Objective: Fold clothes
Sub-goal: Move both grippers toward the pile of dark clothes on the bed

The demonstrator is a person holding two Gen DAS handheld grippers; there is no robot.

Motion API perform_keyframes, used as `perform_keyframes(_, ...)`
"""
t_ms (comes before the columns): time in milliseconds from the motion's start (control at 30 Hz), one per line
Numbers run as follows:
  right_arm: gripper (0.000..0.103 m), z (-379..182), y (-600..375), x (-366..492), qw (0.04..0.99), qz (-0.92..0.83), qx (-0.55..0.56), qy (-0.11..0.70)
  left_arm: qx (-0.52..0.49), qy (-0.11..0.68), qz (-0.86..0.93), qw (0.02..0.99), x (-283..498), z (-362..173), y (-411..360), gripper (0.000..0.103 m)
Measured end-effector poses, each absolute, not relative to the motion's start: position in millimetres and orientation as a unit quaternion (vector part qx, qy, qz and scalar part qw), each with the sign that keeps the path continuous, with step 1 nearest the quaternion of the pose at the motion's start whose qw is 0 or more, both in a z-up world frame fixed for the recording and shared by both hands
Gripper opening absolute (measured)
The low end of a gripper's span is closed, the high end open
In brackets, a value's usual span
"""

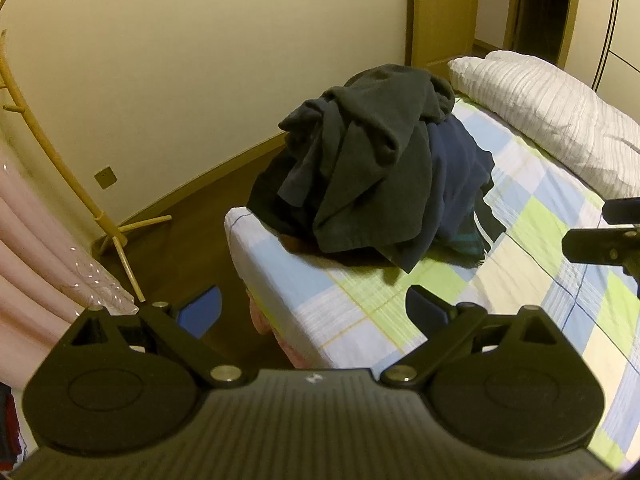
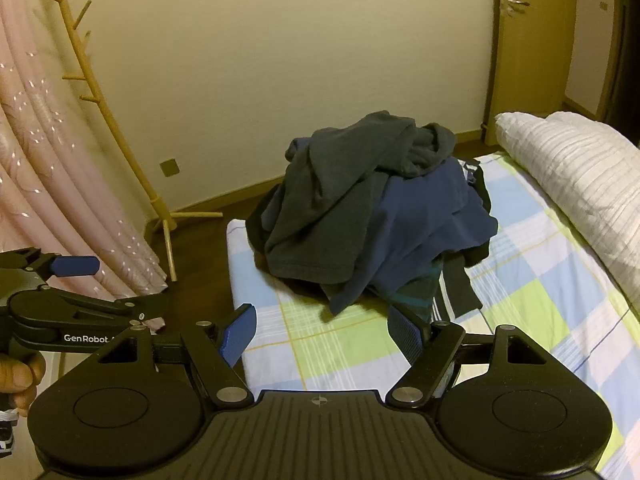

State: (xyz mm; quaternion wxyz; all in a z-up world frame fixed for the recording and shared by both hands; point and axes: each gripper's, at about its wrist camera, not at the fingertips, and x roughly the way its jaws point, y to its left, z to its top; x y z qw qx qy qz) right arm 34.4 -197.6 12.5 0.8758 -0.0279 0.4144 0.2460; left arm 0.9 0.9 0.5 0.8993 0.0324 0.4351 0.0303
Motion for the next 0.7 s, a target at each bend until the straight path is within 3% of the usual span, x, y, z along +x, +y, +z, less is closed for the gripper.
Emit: perform_keyframes(700,0.076,11.8,-210.0,30.2,0.876,0.257,-0.025,0.407,0.026,0.434,0.032,0.900,-7.1,-3.8,-6.4,0.097)
